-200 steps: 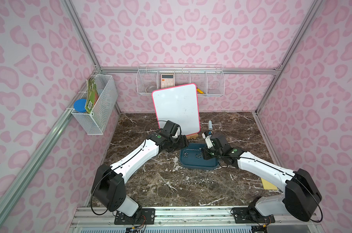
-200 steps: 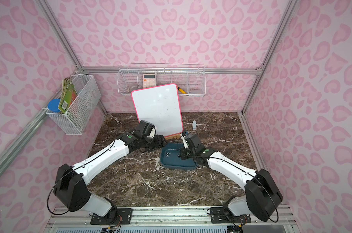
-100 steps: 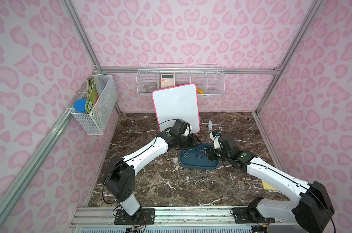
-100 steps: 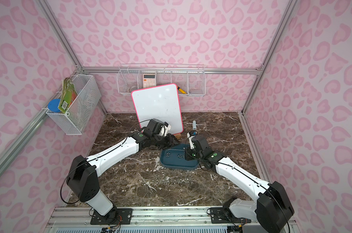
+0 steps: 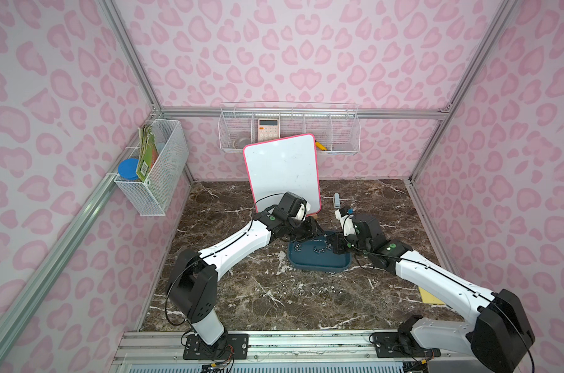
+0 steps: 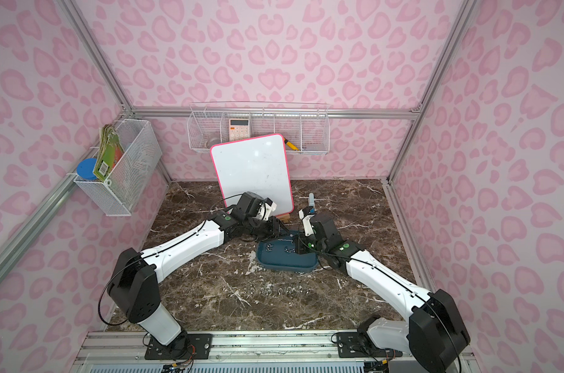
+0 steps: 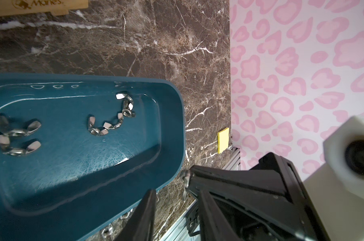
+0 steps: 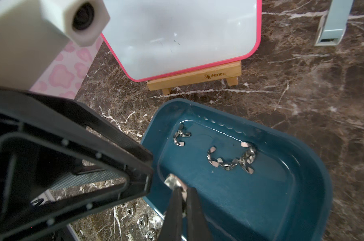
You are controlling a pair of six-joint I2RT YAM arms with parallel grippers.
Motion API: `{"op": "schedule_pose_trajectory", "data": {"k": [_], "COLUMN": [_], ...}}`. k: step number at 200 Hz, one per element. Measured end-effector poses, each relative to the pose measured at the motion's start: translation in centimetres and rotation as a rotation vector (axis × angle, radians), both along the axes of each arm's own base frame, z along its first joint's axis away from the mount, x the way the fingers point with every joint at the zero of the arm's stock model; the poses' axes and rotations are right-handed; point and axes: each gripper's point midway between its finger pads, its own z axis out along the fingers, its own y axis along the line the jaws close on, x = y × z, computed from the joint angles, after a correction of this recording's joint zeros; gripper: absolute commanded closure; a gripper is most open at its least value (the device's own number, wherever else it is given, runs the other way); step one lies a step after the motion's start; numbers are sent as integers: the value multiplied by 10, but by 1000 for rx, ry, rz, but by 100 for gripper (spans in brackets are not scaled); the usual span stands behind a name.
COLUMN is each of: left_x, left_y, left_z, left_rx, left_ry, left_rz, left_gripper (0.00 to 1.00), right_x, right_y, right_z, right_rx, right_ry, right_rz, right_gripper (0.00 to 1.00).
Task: Take out the wing nut from the storage box
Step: Pick up the wing nut from the storage box.
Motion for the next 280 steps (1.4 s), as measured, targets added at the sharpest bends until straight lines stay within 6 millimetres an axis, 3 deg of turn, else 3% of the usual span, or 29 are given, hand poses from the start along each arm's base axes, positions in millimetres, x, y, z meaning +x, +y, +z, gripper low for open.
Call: {"op": "schedule_pose_trajectory", "data": {"k": [68,125,148,156,206,216,243,280], "left_x": [1,1,1,1,0,0,1,4], "left_y": [-4,-7,-8,-9,-10,-10,-8,1], "left_z": [-1,1,2,3,3,3,1,1], "left_rx": [-14,-26,-37,-39,-43,-43,-30,-11], "left_ry": [6,4,5,4,8,8,12,7], "left_rz": [-12,-19,-28,-29,-35,-36,-26,0], "left_gripper": [69,81,91,100,100,100,100,100], "right_x": [-4,-6,-6,-6,-6,-6,-7,-6], "right_y": [6,9,9,9,8,8,7,-6], "right_z": [8,9,8,8,9,9,12,9], "right_rx": [39,48,47,48,47,46,52,46], "right_ry": [-16,-19,-18,-18,-19,-20,-31,-39], "right_rz": [34,46,47,47,43,42,40,1], "right_gripper": [99,99,99,98,92,86,55,25]}}
